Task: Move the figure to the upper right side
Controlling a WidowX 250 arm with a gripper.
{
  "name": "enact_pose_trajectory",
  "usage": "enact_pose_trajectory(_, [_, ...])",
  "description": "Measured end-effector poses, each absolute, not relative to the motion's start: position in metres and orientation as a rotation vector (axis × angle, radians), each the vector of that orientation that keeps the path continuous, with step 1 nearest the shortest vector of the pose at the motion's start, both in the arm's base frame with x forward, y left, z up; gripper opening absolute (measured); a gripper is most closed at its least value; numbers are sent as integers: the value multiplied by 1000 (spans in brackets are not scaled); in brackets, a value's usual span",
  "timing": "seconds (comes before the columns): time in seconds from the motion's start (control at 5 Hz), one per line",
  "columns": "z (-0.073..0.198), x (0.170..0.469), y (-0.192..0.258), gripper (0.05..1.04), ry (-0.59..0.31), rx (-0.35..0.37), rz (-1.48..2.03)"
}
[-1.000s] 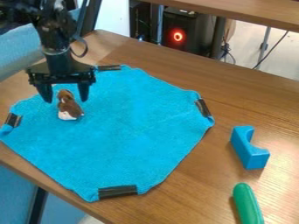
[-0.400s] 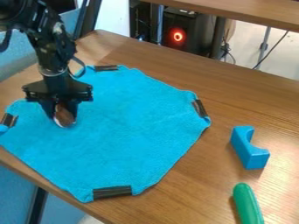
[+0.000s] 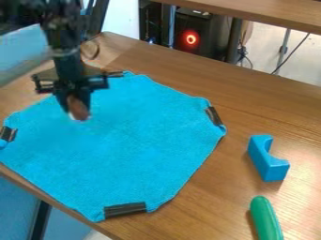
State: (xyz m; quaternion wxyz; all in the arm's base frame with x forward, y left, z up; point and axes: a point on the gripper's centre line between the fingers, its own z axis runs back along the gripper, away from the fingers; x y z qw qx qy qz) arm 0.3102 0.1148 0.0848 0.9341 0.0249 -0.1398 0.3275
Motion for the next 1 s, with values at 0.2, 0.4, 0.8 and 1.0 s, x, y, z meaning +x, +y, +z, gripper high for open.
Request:
enact_pose_trajectory(0.2, [103, 320, 101, 293, -332, 56, 668])
enact_pose_trajectory(0.4, [123, 329, 68, 291, -372, 33, 635])
enact_pose_trajectory(0.8, [126, 371, -2, 291, -464, -26, 658])
enact_pose_trajectory(1.0, [95, 395, -47, 291, -453, -7, 662])
